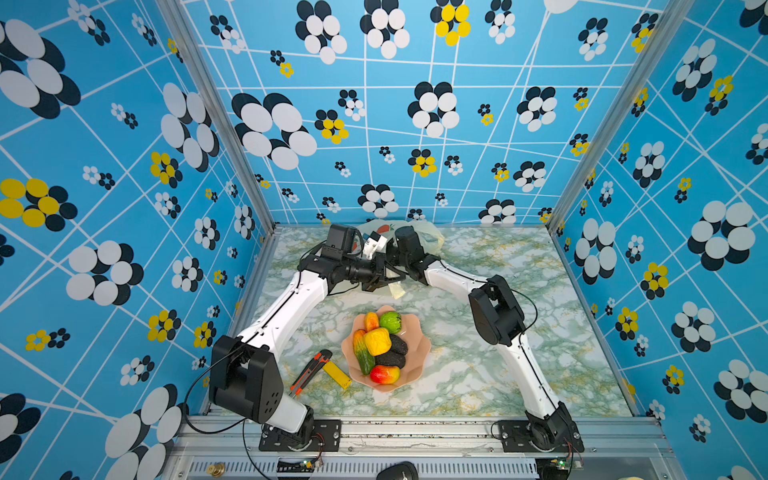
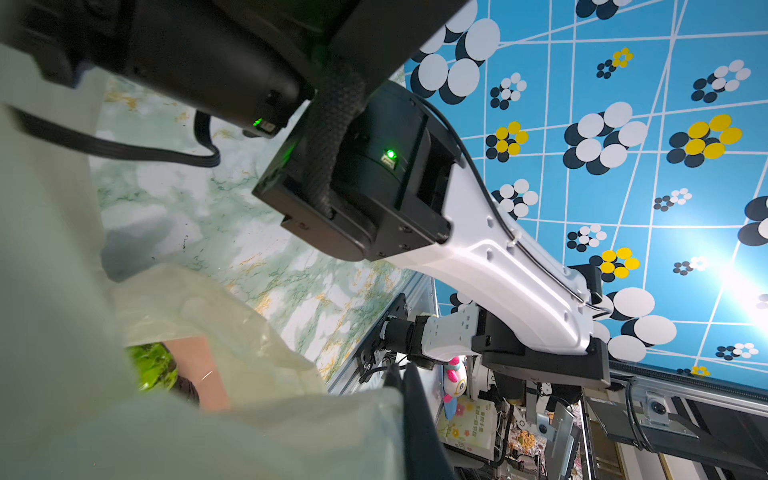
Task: Place the fruits into the plastic bag
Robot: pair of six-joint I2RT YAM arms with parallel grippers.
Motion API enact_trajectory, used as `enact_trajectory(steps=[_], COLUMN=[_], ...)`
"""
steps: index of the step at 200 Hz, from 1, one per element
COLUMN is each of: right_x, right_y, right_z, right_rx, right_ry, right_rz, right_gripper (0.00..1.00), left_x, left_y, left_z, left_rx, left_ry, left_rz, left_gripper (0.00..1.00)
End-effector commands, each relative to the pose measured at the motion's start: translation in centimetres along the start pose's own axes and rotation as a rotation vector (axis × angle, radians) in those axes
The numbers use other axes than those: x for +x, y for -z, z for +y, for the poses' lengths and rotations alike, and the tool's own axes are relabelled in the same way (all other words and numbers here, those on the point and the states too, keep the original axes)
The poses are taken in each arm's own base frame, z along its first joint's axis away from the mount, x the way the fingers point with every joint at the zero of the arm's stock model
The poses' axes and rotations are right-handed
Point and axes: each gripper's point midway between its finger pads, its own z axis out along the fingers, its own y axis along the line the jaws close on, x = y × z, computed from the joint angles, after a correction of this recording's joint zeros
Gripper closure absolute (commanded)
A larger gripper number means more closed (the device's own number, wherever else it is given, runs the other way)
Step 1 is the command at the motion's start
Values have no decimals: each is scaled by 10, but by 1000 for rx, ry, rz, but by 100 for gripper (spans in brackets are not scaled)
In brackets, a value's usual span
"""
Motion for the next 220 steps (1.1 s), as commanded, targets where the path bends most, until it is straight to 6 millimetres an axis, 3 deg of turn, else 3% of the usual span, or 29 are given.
enact_trajectory(steps=[1, 31, 65, 104, 137, 199, 205, 220], right_x=[-14, -32, -37, -40, -62, -123, -124, -129], right_y=[14, 26, 31, 44, 74, 149, 164, 176], right_z=[16, 21, 34, 43, 53, 73, 90, 99], right_rx=[-2, 19, 49, 117, 190, 326, 310, 313], right_ry=[67, 88, 141, 218, 314, 444, 465, 484], right_rz=[-28, -65, -69, -89, -168, -375, -406, -429], right_gripper=[14, 1, 1, 1, 1, 1, 1, 1], left_x=[8, 16, 23, 32, 38, 33, 32, 28], left_y=[14, 35, 82, 92, 100, 105, 106, 106], left_z=[6, 25, 70, 88, 93, 87, 86, 84], left_rx=[-34, -157, -421, -479, -527, -546, -548, -548], left_ry=[-7, -8, 49, 90, 87, 62, 58, 52], left_rz=[-21, -68, -174, -192, -194, -209, -211, -215], left_gripper=[100, 100, 100, 100, 100, 100, 100, 100])
